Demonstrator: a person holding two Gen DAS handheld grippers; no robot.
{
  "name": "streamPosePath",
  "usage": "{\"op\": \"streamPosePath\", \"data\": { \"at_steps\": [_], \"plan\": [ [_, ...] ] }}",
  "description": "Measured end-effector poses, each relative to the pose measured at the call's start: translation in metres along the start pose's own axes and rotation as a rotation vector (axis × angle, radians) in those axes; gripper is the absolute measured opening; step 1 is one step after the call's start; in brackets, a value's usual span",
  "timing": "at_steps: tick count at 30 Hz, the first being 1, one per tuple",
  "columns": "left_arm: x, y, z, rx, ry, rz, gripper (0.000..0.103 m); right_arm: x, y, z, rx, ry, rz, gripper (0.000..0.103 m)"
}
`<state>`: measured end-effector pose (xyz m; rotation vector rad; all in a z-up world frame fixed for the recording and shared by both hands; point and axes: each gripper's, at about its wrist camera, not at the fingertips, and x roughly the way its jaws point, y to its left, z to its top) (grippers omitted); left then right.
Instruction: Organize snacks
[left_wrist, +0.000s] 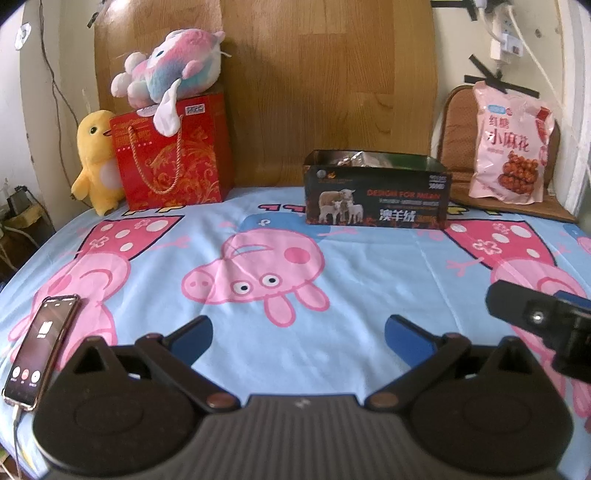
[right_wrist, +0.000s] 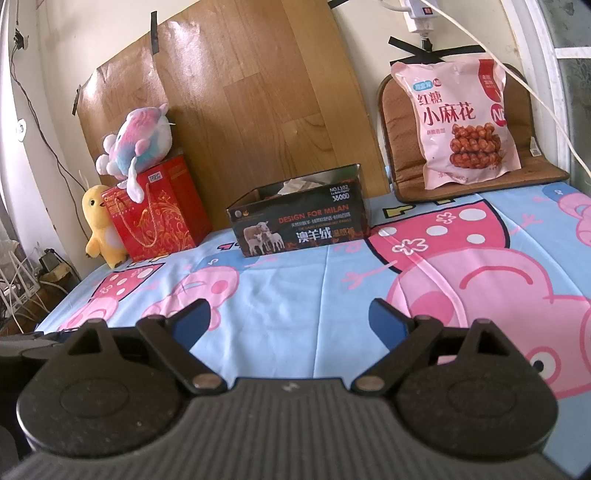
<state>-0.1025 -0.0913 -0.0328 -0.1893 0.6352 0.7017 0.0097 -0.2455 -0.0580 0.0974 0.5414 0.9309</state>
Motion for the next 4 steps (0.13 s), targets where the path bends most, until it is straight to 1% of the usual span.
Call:
{"op": "streamPosePath", "data": {
  "at_steps": [4],
  "plan": [
    [-0.0028, -0.0014, 0.0002, 0.013, -0.02, -0.015, 0.103, 0.0006, -0.0006, 0.0003, 0.003, 0.0, 0.002, 0.095]
  ]
}}
